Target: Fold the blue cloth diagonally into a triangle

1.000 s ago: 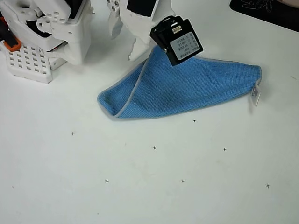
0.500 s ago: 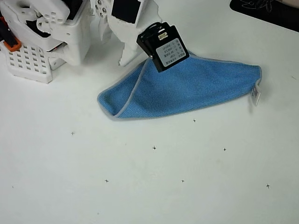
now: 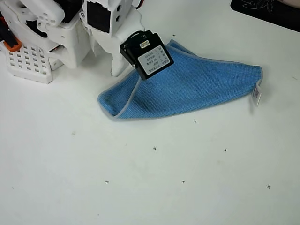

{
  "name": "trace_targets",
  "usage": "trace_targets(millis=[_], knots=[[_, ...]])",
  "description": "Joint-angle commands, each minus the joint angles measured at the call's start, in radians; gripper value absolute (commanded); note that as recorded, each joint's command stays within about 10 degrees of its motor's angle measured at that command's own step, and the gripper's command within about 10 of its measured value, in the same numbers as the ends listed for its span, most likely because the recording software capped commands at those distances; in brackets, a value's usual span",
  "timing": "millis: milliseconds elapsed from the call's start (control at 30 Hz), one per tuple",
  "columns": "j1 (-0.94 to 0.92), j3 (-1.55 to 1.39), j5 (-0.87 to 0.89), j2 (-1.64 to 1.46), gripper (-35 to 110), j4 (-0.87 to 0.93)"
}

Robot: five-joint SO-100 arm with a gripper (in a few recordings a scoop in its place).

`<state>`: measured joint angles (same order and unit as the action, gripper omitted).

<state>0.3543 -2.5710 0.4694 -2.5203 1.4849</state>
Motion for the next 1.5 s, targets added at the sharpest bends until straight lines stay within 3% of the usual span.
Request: trace_targets(millis=[0, 600, 1467], knots=[[-0.003, -0.006, -0.006, -0.038, 31, 0.009], [-0.114, -0.137, -0.21, -0.129, 31, -0.132], [-0.172, -0.268, -0.295, -0.362, 31, -0.095]])
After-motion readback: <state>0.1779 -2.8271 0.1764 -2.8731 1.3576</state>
